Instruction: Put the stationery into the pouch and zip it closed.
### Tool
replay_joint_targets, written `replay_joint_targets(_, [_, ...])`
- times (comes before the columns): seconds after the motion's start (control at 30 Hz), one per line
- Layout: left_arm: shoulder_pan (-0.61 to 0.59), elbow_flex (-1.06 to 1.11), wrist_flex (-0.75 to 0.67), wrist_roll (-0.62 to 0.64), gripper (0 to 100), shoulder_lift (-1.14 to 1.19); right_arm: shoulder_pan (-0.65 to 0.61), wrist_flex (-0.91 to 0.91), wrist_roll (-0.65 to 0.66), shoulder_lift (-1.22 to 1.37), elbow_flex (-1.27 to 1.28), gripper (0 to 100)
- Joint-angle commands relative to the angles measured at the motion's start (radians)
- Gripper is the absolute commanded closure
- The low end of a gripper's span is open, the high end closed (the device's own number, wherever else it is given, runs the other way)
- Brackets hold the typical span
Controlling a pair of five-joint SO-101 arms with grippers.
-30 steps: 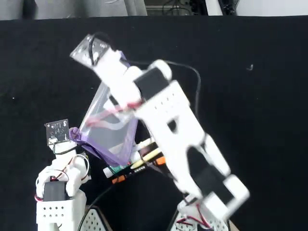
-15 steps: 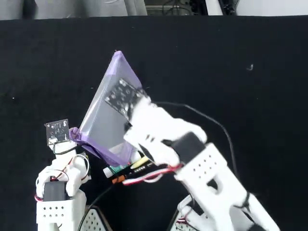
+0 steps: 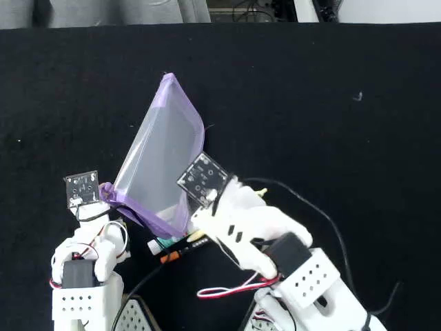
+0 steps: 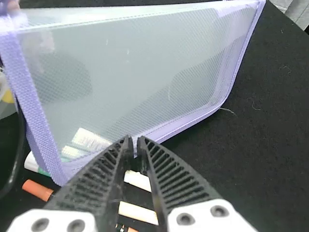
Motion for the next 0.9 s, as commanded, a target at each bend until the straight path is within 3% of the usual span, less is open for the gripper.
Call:
replay_joint_targets(0.0, [0.007, 0.024, 0.002, 0.011, 97, 0.002, 0.017, -0.026, -0.006, -0.054, 0.035, 98.5])
replay_joint_targets(0.17, [0.010, 0.024, 0.002, 0.009, 97, 0.002, 0.026, -0.028, -0.006, -0.084, 0.041, 98.5])
replay_joint_targets(0.47, [0.211, 0.024, -0.015, 0.011, 97, -0.002, 0.147, -0.041, -0.011, -0.142, 0.042, 98.5])
replay_joint_targets(0.87, [0.542, 0.024, -0.585, 0.006, 97, 0.002, 0.210, -0.011, -0.011, -0.232, 0.039, 98.5])
